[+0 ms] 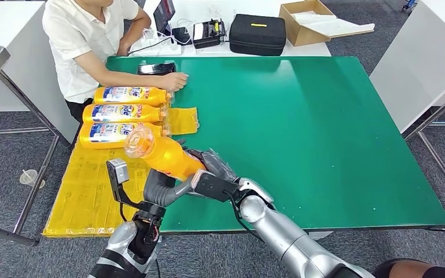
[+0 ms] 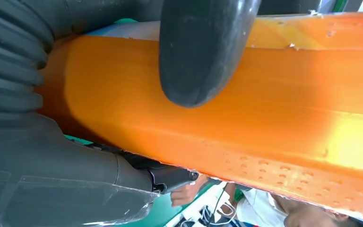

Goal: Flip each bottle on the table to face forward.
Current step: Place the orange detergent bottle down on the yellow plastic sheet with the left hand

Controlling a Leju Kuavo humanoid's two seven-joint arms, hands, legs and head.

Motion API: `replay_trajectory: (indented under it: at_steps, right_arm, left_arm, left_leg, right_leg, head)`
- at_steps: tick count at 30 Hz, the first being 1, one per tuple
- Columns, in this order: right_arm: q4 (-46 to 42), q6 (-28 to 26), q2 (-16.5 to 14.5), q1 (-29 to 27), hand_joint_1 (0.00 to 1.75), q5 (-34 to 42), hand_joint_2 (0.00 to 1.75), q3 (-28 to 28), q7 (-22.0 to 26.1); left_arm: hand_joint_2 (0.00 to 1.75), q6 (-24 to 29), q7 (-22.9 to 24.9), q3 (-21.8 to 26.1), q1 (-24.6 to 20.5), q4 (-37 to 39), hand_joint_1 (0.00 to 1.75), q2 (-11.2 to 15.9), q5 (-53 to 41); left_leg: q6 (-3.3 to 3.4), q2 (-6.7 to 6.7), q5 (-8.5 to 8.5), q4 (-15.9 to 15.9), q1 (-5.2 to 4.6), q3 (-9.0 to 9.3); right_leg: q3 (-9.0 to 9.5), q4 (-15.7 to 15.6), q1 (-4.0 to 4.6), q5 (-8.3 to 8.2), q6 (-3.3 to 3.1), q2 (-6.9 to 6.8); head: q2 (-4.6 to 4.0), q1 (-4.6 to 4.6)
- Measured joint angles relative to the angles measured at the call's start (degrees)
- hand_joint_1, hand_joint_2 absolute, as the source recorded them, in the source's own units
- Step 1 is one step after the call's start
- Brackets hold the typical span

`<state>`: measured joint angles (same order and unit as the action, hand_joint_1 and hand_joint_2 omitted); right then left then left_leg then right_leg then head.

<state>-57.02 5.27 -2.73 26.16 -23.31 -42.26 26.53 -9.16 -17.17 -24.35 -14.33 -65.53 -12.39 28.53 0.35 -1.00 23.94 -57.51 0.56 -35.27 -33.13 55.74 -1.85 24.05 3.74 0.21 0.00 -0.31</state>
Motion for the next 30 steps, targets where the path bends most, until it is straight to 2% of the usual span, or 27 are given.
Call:
replay_trajectory:
  at_steps: [5,9,13,17,21,23,26,30]
  right_arm:
    - [0.9,-1.9,-0.6,0.5,1.54,-2.2,1.75,-0.6,0.0]
    - [1.5,-3.1,-1.1,0.6,0.26,-3.1,1.75,-0.8,-0.2]
    - [2.2,-4.8,-1.7,0.6,0.26,-3.6,1.75,-0.9,-0.3]
    - [2.6,-5.4,-2.1,0.6,0.0,-3.8,1.75,-0.9,-0.4]
    - [3.0,-7.0,-2.6,0.5,0.0,-4.6,1.75,-0.9,-0.9]
    - [3.1,-8.8,-2.9,0.2,0.0,-5.6,1.75,-1.0,-1.5]
    - [3.2,-12.9,-3.1,-0.9,0.0,-8.0,1.75,-1.1,-2.5]
    - [3.2,-20.4,-3.1,-2.4,0.0,-11.3,1.75,-1.0,-4.1]
  left_arm:
    - [1.75,-1.2,0.5,0.5,0.0,0.0,1.75,0.0,2.7]
    - [1.75,-0.9,0.1,0.6,0.0,-0.2,1.75,0.1,2.9]
    - [1.75,1.7,-1.4,0.4,0.1,-1.2,1.75,0.1,0.5]
    - [1.75,2.6,-1.9,0.4,0.2,-1.8,1.75,0.1,-0.3]
    - [1.75,5.2,-2.6,0.3,0.3,-2.4,1.75,0.1,-2.0]
    - [1.75,8.2,-3.0,0.2,0.3,-2.7,1.75,0.0,-3.4]
    - [1.75,15.6,-3.7,0.4,0.0,-2.9,1.75,-0.2,-5.7]
    - [1.75,22.6,-4.8,1.9,-0.7,-2.3,1.75,-0.1,-7.7]
  left_leg:
    - [0.0,0.01,0.0,0.0,0.0,0.0]
    - [0.0,-0.01,0.0,0.0,0.0,-0.01]
    - [0.0,0.0,0.0,0.0,0.0,0.0]
    - [0.0,0.0,0.0,0.0,0.0,0.0]
    - [0.0,0.0,0.0,0.0,0.0,0.0]
    - [0.0,0.0,0.0,0.0,0.0,0.0]
    - [0.0,0.0,0.0,0.0,0.0,-0.02]
    - [0.0,0.0,0.0,0.0,0.0,-0.03]
  right_leg:
    - [0.0,0.0,0.0,0.0,0.0,0.0]
    - [-0.01,0.0,0.0,0.0,0.0,0.0]
    - [-0.01,0.0,0.0,0.0,0.0,0.0]
    - [-0.02,0.0,0.0,0.0,0.0,0.0]
    - [-0.02,0.0,0.0,0.0,0.0,0.0]
    - [-0.02,0.0,0.0,0.0,0.0,0.0]
    - [-0.03,0.0,0.0,0.0,0.0,0.0]
    - [-0.04,0.0,0.0,0.0,0.0,0.0]
  head:
    - [0.0,0.0]
    - [0.0,0.01]
    - [0.0,0.01]
    - [0.0,0.01]
    - [0.0,0.01]
    - [0.0,0.01]
    - [0.0,0.01]
    - [0.0,0.01]
